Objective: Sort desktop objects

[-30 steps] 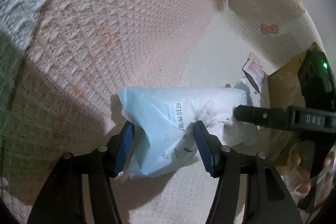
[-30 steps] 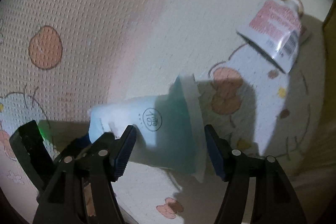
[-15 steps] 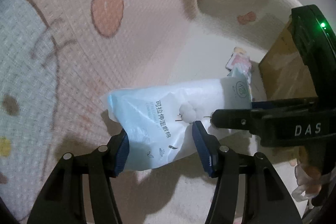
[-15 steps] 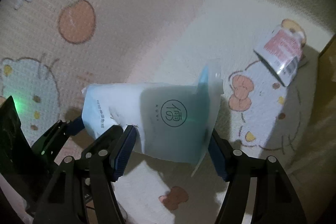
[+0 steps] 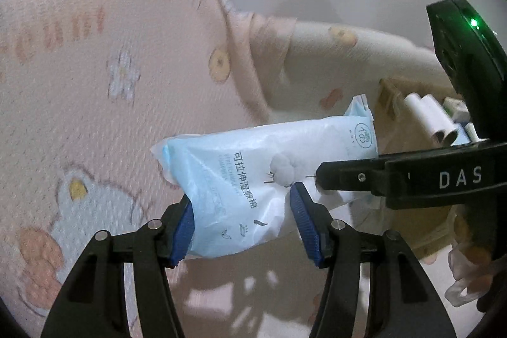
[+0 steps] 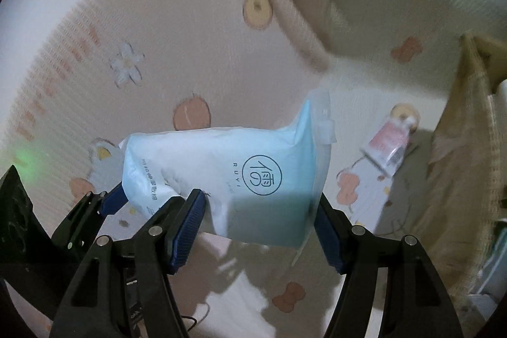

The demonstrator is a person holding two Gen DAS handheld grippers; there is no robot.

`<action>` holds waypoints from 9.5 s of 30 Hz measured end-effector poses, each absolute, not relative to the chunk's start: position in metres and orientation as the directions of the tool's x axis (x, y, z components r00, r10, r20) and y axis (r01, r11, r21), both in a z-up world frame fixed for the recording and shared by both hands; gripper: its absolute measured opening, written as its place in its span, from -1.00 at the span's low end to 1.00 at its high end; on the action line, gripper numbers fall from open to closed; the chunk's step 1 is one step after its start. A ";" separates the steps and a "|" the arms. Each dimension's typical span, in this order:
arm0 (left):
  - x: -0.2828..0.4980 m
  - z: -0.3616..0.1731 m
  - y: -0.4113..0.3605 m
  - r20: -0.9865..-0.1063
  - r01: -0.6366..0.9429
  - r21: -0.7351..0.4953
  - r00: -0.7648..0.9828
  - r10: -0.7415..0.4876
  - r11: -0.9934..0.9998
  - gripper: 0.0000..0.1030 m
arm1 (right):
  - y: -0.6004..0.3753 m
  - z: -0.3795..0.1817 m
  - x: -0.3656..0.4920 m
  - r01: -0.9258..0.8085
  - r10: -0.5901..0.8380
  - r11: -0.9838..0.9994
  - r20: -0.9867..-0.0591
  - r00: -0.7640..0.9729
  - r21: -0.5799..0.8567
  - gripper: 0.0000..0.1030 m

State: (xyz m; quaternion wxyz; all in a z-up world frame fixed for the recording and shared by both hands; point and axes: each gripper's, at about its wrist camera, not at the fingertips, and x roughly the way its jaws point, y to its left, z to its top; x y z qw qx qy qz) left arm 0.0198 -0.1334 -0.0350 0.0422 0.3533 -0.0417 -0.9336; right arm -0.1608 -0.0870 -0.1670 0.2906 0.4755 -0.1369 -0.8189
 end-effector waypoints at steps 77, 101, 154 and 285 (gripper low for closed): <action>-0.115 -0.074 0.109 -0.907 -0.268 -0.264 -0.257 0.333 -0.926 0.18 | 0.201 -0.158 -0.093 -0.215 -0.320 -0.876 -0.855 -0.409 0.431 0.24; -0.111 -0.059 0.101 -0.900 -0.282 -0.202 -0.323 0.291 -0.938 0.18 | 0.194 -0.162 -0.100 -0.174 -0.243 -0.925 -0.878 -0.411 0.338 -0.27; -0.147 -0.160 0.201 -0.993 -0.383 -0.114 0.082 0.089 -0.917 -0.52 | 0.226 -0.134 -0.085 -0.307 -0.269 -0.866 -0.885 -0.380 0.395 -0.60; -0.201 -0.260 -0.172 -0.662 0.194 -0.738 -0.389 0.641 -0.646 -0.42 | -0.012 -0.267 -0.406 -0.471 -0.240 -0.732 -0.833 -0.498 0.493 -0.59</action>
